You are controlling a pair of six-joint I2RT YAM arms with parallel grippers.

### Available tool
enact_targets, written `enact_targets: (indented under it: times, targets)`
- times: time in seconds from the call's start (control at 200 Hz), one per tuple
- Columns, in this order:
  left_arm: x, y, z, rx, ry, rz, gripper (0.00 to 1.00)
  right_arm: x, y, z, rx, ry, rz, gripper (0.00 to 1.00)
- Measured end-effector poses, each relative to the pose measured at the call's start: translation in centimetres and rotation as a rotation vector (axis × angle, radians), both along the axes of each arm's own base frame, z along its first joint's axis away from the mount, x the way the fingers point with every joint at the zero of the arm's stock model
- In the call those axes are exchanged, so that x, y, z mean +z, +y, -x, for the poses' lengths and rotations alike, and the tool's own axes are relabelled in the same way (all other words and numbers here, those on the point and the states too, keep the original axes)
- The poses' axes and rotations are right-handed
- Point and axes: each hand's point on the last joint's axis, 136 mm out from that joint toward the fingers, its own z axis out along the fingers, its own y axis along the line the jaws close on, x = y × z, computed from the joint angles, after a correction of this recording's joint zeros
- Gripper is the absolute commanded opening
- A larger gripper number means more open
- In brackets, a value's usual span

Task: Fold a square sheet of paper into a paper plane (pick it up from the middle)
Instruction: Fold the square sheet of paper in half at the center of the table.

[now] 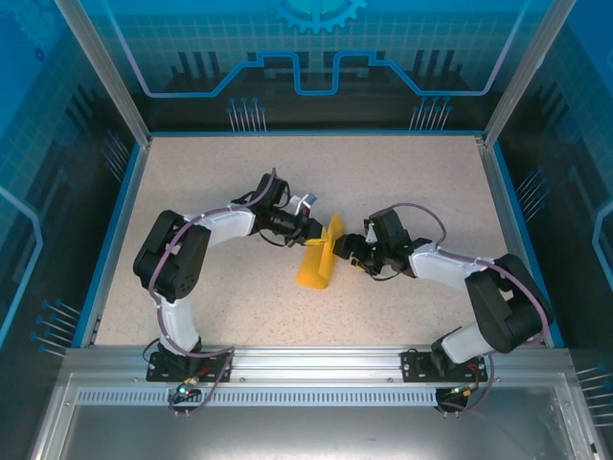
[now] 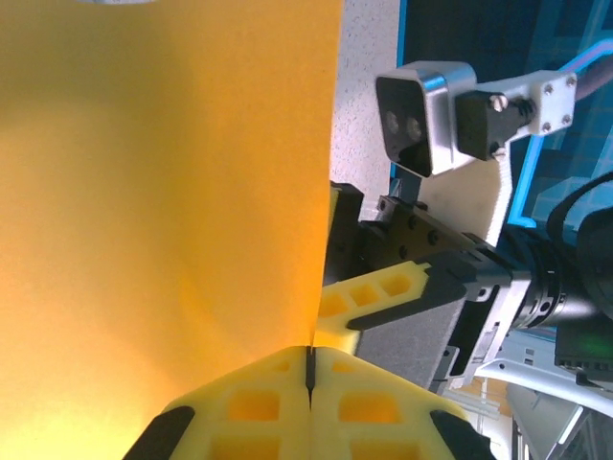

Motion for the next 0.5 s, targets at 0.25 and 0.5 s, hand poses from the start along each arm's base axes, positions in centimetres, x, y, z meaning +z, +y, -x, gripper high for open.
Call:
enact_targets:
  times: [0.25, 0.5]
  targets:
    - [-2.5, 0.6, -0.4, -0.006, 0.016, -0.099, 0.01, 1.1, -1.4, 0.6, -0.035, -0.029, 0.038, 0.79]
    - [-3.3, 1.1, 0.0, -0.024, 0.022, -0.137, 0.02, -0.1, -0.9, 0.7, 0.003, 0.013, 0.053, 0.73]
